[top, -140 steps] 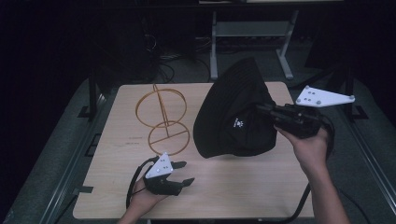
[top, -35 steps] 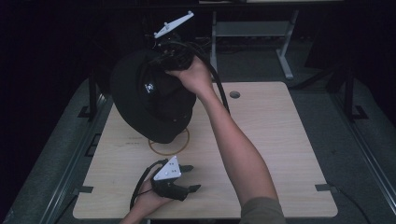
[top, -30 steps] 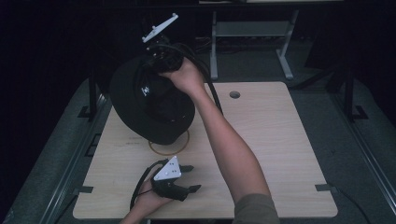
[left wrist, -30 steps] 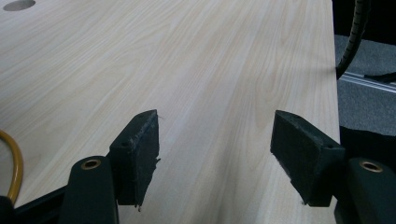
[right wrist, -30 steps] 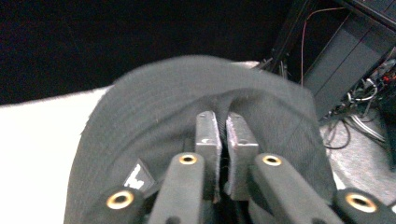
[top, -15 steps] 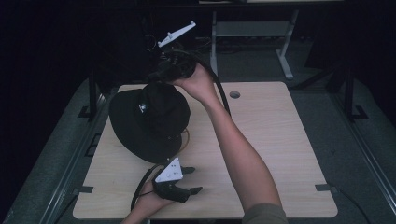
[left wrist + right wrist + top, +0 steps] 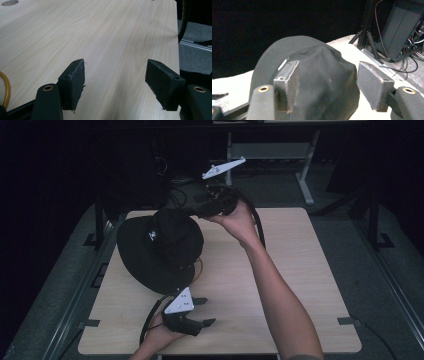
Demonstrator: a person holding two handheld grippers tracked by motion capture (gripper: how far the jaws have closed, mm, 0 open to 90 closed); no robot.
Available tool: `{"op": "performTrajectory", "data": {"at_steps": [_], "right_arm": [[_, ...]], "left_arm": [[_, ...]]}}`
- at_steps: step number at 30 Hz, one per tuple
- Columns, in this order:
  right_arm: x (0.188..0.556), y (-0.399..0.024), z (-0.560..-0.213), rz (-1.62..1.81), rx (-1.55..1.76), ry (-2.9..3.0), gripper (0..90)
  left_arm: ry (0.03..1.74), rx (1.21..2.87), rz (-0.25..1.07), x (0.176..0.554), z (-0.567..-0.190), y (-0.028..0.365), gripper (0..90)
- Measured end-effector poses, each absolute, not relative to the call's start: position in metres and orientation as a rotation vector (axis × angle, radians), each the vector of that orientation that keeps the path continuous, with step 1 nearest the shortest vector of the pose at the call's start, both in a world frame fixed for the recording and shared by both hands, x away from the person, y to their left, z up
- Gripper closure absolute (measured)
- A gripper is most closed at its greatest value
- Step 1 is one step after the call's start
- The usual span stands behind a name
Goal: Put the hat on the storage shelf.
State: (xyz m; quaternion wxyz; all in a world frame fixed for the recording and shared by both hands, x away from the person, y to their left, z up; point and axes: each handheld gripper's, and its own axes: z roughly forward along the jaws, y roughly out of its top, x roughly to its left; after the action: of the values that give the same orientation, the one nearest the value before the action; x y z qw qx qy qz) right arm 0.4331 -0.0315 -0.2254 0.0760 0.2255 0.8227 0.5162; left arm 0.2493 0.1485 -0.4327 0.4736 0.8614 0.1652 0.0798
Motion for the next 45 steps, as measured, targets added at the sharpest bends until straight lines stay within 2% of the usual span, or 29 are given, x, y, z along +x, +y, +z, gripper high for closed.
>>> {"op": "performTrajectory", "data": {"at_steps": [12,23,45], "right_arm": [[0.421,-0.074,-0.255,1.587,0.784,2.452,28.7],[0.411,-0.098,-0.267,1.571,0.838,2.452,25.1],[0.393,-0.139,-0.289,1.57,0.932,2.422,23.6]], "left_arm": [[0.424,2.089,0.192,0.253,-0.433,0.149,29.7],[0.443,2.096,0.196,0.255,-0.434,0.151,29.0],[0.438,2.104,0.196,0.255,-0.435,0.149,28.2]]}}
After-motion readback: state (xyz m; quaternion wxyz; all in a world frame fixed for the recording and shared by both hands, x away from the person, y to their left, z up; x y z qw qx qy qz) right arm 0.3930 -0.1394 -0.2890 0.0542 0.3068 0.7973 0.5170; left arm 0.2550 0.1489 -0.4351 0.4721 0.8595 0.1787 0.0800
